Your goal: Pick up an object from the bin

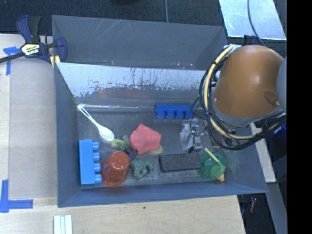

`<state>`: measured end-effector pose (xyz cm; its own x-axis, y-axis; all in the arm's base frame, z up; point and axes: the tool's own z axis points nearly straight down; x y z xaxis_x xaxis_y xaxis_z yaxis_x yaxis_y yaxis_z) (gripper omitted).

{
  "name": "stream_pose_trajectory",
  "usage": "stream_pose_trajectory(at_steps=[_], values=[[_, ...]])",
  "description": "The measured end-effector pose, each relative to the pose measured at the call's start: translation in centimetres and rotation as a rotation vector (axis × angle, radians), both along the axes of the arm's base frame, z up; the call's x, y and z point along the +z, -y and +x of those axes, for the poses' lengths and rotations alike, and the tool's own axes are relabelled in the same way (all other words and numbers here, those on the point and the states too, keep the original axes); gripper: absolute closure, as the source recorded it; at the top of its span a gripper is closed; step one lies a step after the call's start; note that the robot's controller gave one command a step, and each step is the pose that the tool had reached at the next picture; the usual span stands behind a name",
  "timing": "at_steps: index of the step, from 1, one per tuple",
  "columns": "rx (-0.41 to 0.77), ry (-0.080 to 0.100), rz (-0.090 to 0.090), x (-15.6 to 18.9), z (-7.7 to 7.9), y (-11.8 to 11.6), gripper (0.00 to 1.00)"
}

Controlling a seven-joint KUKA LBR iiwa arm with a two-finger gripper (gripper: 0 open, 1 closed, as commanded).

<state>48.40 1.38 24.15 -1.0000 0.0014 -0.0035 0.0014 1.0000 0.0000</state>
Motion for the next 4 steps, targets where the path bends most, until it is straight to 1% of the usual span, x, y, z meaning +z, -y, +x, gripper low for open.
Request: stream_pose_trajectory(at_steps=[1,2,3,4], values=[[0.0,0.0,0.0,0.0,0.0,0.0,1.0],[-0.145,0.004,0.001,-4.8,0.5,0.2,1.0],[-0.144,-0.001,0.001,-8.2,2.1,-1.4,1.0],[-0.029,0.002,-0.001,-12.9,3.7,-0.3,1.0]])
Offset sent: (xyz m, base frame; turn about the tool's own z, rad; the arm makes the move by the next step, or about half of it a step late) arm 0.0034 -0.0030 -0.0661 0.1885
